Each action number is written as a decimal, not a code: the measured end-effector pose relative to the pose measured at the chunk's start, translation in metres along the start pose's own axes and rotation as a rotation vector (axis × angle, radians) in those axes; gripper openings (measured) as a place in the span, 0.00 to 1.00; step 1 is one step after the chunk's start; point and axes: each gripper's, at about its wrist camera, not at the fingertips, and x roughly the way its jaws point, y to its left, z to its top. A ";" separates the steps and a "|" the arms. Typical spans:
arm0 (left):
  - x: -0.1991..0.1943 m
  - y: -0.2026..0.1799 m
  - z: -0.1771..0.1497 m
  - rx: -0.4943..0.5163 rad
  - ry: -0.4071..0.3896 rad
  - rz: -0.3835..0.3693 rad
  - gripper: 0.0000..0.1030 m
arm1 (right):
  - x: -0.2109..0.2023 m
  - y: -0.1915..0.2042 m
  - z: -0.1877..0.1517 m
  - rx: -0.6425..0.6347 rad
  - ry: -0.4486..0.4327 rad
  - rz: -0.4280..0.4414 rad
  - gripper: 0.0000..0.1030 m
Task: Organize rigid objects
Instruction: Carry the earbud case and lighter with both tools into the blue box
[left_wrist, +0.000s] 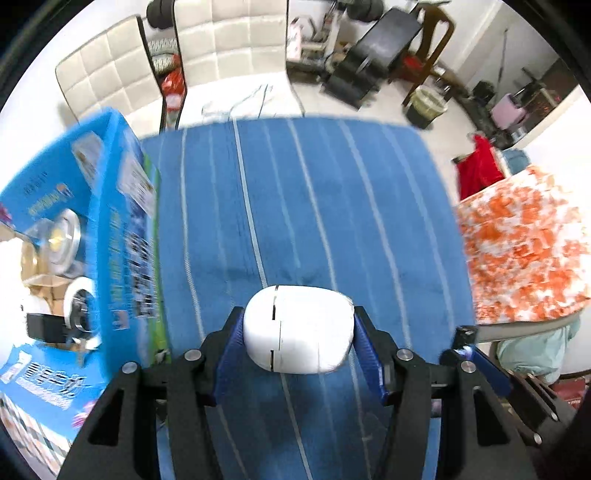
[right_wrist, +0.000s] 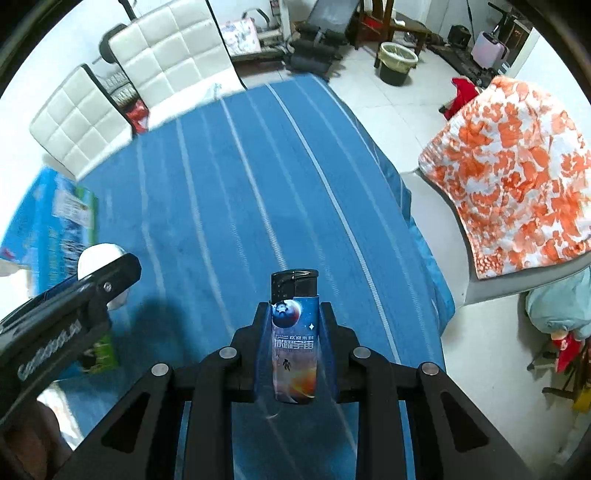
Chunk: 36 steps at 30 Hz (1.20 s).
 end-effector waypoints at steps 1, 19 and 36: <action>-0.012 0.003 -0.001 0.008 -0.020 -0.004 0.52 | -0.009 0.005 0.000 -0.009 -0.014 0.006 0.26; -0.181 0.137 -0.037 -0.079 -0.245 0.065 0.52 | -0.151 0.192 -0.046 -0.244 -0.210 0.202 0.26; -0.164 0.297 -0.010 -0.255 -0.122 -0.057 0.53 | -0.070 0.301 -0.006 -0.242 -0.012 0.334 0.26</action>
